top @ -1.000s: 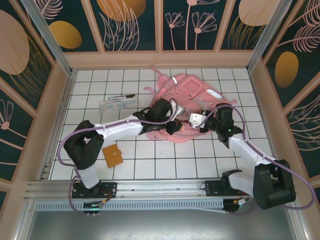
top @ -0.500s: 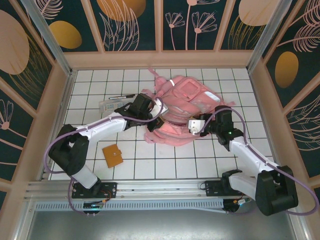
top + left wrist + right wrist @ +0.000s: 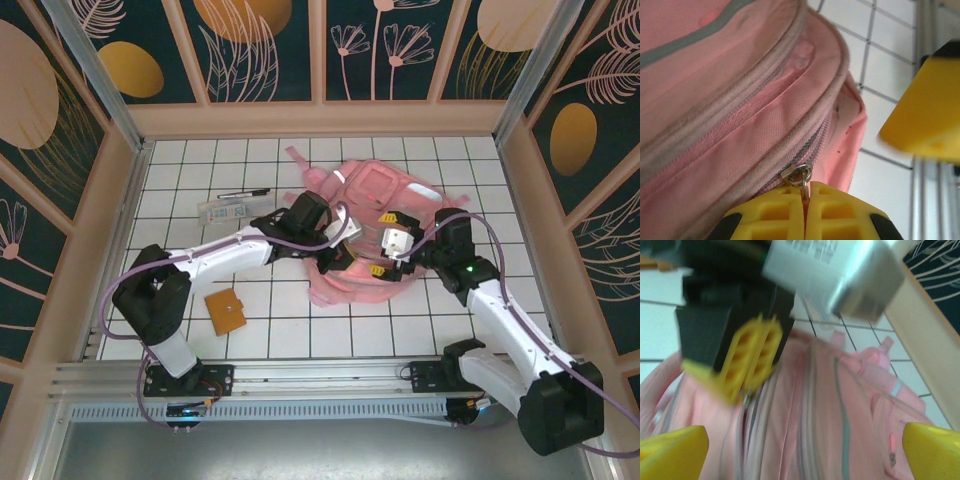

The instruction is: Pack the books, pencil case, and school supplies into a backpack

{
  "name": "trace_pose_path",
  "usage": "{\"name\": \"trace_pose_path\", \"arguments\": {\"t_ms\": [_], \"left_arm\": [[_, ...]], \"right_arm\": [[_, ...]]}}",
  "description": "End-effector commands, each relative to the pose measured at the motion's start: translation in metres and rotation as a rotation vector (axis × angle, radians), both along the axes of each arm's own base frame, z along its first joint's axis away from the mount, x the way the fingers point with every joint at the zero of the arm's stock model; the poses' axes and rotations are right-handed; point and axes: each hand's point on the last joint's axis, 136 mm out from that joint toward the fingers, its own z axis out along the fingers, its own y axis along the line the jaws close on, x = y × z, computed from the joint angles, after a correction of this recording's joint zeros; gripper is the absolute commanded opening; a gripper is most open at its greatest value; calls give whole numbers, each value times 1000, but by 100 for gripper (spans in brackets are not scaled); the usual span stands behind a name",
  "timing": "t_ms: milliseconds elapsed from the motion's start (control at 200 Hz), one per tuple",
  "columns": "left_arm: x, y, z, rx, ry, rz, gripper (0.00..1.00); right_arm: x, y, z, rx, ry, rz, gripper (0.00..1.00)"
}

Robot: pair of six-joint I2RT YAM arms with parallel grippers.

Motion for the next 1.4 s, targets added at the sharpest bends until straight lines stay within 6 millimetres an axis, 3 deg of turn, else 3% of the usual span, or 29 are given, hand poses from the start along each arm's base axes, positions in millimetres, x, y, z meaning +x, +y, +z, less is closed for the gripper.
{"name": "trace_pose_path", "arguments": {"t_ms": [0,95,260,515,656,801,921,1086,1141,1181,1231,1296,1336,1396], "left_arm": [[-11,-29,54,-201,7,-68,0],[-8,-31,62,-238,4,-48,0],[-7,-28,60,-224,-7,-41,0],[-6,-17,44,-162,-58,-29,0],[-5,-14,45,-153,-93,-42,0],[6,-1,49,-155,-110,-10,0],[32,33,39,-108,-131,89,0],[84,102,-3,85,-171,317,0],[95,114,-16,158,-175,369,0],[94,111,-19,168,-152,354,0],[88,97,-15,110,-90,309,0],[75,74,-3,24,-39,256,0],[66,60,5,6,-43,230,0],[50,40,17,-8,-47,186,0]], "right_arm": [[8,0,0,5,38,-77,99],[8,-1,-20,-83,91,-50,99],[-3,-8,-60,-213,232,-11,83],[-12,-13,-78,-240,299,-8,76],[-10,-19,-90,-283,283,-27,37],[-7,-24,-88,-303,227,-48,0],[-10,-35,-88,-332,153,-72,0],[-19,-47,-92,-350,72,-90,0],[-27,-47,-94,-355,67,-65,0],[-31,-46,-95,-346,66,-50,1],[-34,-41,-91,-297,69,-48,19],[-29,-31,-72,-171,90,-83,63],[-27,-23,-58,-86,115,-96,96],[-28,-14,-40,-20,130,-88,99]]}}
